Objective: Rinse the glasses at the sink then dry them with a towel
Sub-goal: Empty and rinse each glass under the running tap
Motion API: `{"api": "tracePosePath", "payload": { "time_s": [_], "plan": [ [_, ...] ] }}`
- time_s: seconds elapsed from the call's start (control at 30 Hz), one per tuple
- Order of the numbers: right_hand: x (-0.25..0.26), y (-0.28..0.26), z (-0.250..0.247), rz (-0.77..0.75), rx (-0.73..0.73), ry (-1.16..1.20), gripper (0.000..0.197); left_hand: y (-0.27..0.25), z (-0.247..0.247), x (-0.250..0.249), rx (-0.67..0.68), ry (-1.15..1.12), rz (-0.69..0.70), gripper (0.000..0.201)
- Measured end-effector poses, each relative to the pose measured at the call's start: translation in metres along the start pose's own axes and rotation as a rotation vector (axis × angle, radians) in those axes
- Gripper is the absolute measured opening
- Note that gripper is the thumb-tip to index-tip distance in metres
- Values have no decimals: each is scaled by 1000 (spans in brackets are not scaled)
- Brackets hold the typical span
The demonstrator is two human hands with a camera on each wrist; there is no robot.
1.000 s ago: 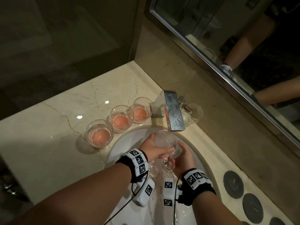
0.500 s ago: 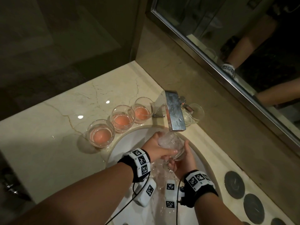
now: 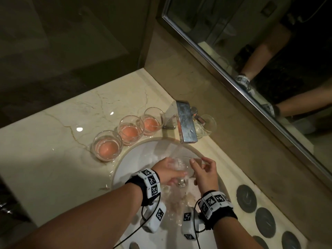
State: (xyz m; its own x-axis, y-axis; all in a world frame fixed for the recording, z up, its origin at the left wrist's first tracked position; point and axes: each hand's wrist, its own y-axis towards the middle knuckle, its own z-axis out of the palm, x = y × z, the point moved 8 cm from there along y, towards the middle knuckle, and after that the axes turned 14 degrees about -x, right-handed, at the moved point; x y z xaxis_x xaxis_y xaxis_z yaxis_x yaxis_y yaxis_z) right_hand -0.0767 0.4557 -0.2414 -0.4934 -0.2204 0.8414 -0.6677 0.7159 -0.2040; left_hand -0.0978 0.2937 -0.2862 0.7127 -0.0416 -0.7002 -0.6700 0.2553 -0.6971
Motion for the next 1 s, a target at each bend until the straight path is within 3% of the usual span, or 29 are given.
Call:
{"api": "tracePosePath", "payload": {
  "time_s": [0.3, 0.6, 0.73, 0.9, 1.0],
  "plan": [
    [59, -32, -33, -283, 21, -95, 50, -22, 19, 8, 61, 41, 47, 44],
    [88, -55, -44, -450, 78, -169, 52, -40, 27, 7, 52, 73, 79, 27],
    [86, -58, -46, -450, 75, -175, 54, -43, 27, 7, 41, 85, 86, 22],
    [77, -57, -48, -395, 61, -167, 51, -48, 24, 6, 25, 89, 91, 31],
    [66, -51, -48, -351, -2, -218, 49, -45, 9, 11, -66, 108, 92, 33]
  ]
}}
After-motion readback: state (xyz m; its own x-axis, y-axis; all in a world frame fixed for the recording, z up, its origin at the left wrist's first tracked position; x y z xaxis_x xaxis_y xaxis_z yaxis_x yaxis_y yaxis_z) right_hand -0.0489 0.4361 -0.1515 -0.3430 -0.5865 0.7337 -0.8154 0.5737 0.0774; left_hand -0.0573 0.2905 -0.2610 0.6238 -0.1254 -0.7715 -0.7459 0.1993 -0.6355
